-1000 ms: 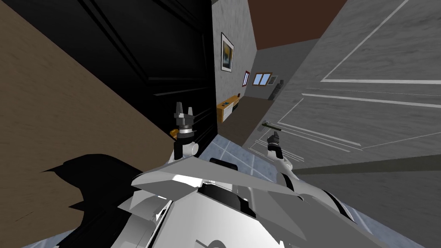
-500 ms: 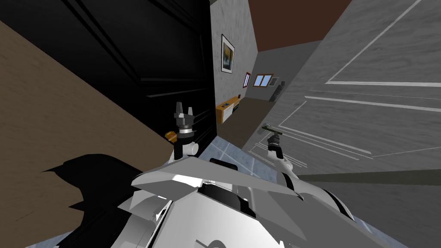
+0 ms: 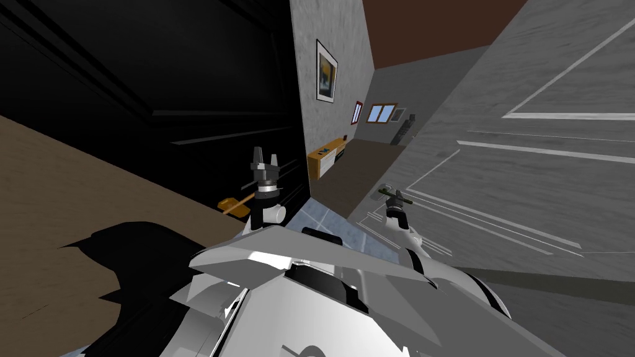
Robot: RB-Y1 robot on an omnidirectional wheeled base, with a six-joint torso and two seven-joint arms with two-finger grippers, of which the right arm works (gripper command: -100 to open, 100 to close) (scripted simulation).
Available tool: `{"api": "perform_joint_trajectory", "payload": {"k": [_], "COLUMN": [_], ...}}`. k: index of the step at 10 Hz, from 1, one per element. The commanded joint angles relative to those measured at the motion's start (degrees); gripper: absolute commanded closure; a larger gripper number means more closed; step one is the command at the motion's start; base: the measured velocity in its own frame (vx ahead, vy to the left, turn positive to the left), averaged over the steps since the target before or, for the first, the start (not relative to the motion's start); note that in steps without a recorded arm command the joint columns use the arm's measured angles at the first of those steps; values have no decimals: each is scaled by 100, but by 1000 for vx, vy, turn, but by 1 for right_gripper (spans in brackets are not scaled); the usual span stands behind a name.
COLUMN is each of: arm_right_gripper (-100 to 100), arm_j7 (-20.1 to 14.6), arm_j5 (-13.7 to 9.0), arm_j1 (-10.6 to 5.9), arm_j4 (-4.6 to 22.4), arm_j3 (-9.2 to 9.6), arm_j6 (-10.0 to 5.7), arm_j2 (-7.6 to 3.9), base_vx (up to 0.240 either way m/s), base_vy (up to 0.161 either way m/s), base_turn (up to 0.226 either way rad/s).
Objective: Pull the door open
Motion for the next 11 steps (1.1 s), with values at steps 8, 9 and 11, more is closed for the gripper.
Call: {"api": "perform_joint_trajectory", "payload": {"k": [8, 9, 11], "arm_right_gripper": [100, 100, 100], "arm_j7": [-58, -78, -175], "arm_j5": [30, 40, 87], "arm_j1": [2, 1, -8], "arm_j4": [-7, -13, -37], "arm_j3": [75, 101, 220], "arm_j6": [8, 8, 7], "arm_j2": [5, 5, 5], "base_vx": [-16, -176, -202], "base_vy": [-6, -63, -56], "base_turn": [10, 88, 86]}}
